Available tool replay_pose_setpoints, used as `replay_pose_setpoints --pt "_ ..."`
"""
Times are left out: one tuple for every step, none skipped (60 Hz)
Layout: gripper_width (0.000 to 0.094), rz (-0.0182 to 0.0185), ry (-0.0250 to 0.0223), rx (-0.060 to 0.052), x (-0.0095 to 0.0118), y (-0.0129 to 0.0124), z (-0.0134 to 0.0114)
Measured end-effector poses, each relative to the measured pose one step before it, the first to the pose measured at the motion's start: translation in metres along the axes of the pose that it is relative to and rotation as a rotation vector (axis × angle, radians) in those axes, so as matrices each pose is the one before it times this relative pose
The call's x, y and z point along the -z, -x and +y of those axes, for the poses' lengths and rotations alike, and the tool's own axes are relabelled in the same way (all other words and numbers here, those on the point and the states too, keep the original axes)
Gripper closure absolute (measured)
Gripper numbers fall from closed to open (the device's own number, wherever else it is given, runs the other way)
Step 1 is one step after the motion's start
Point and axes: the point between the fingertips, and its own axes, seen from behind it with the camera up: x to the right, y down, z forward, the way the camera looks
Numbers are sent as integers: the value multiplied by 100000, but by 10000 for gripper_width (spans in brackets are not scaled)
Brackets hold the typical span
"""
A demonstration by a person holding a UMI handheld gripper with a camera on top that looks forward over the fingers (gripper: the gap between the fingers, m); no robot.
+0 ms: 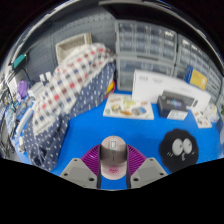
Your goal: Arrange mouse
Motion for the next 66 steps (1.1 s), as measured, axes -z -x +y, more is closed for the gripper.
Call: replay_pose_setpoints --pt "601 -496 -1890 419 651 -208 -1013" --pt "602 -408 -2107 429 672 -306 -1111" --pt "602 -205 -2103 364 692 -383 -1113" --pt "603 -1 -2155 307 675 -472 -1201" --pt "603 103 -2150 185 662 -509 -1175" --pt "604 209 -2096 209 602 -584 -1183" --pt "603 598 -2327 166 587 -570 -1174" --pt "602 493 -2409 269 531 -704 -1279" --pt "602 58 -1998 147 783 -787 -1076" --pt "602 390 -1946 2 512 -786 -1005" --pt "602 514 -1701 -105 508 -861 -928" --pt "602 678 -1459 -38 400 -945 -874" --pt "603 824 -1342 65 392 -990 -784" --pt "602 1013 -1193 236 381 -1041 -687" --pt "602 1124 -905 280 313 -1121 -584" --pt "603 1439 -740 143 130 -1096 -485" --pt "603 1248 -764 -114 248 -1046 -336" --pt "603 844 -598 -421 222 -1096 -327" --pt "603 533 -413 -649 145 -1040 -353" --pt "602 490 -803 -903 118 -963 -220" --pt "600 402 -749 -991 86 -933 -152" --pt "602 403 -459 -1101 34 -929 -42" --pt "603 491 -60 -1098 -23 -941 116" --pt "602 625 396 -871 -106 -971 254" --pt "603 1033 575 -533 -118 -894 415" --pt "603 984 1173 -5 -340 -1004 517" --pt "603 989 1195 289 -302 -963 608" --pt "603 1069 1390 493 -351 -923 704" --pt "603 961 1510 378 -394 -856 753" --pt "603 675 1613 61 -415 -678 811" --pt "603 289 1589 -267 -480 -510 834" --pt "603 82 1133 -482 -349 -374 965" --pt "604 -257 1691 -390 -562 -359 891" --pt "604 -192 1577 -145 -518 -304 880" --pt "603 13 1582 39 -534 -286 866" --pt "604 217 1604 177 -515 -310 895" --pt "604 347 1701 216 -541 -285 916" --pt "607 340 1876 320 -552 -207 939" --pt "606 148 1937 466 -549 -153 963" --pt "606 -2 1789 322 -506 -40 974" --pt "605 -542 1842 -28 -590 -17 904" --pt "605 -558 1645 -313 -547 77 789" --pt "605 -670 1319 -363 -506 100 709" --pt "605 -784 993 -430 -499 166 605" --pt "605 -835 762 -730 -468 152 559" --pt "605 -801 603 -1049 -446 146 502" --pt "605 -596 828 -1049 -339 205 442" --pt "604 -405 810 -807 -421 67 557" --pt "604 -150 948 -362 -347 5 507" --pt "602 147 992 404 -299 -11 492" --pt "601 338 861 832 -270 -60 439" --pt "602 452 697 745 -244 -88 401" --pt "602 512 601 436 -222 -105 336" --pt "596 393 592 176 -230 -19 347" --pt "593 211 650 96 -188 2 349" --pt "616 169 875 230 -51 7 315" --pt "587 158 -2330 388 -124 -104 -485" --pt "589 520 -199 72 46 -39 34" --pt "569 278 427 -187 -22 4 153" --pt "568 153 -379 -51 26 -4 -82" --pt "556 119 -165 41 1 6 -24" --pt "554 102 84 154 0 -5 45" --pt "531 -141 -210 157 -33 -115 -90" --pt "530 47 84 80 1 25 43" --pt "517 121 -200 -65 -7 2 -38" --pt "508 168 -196 -245 -23 -6 -41"
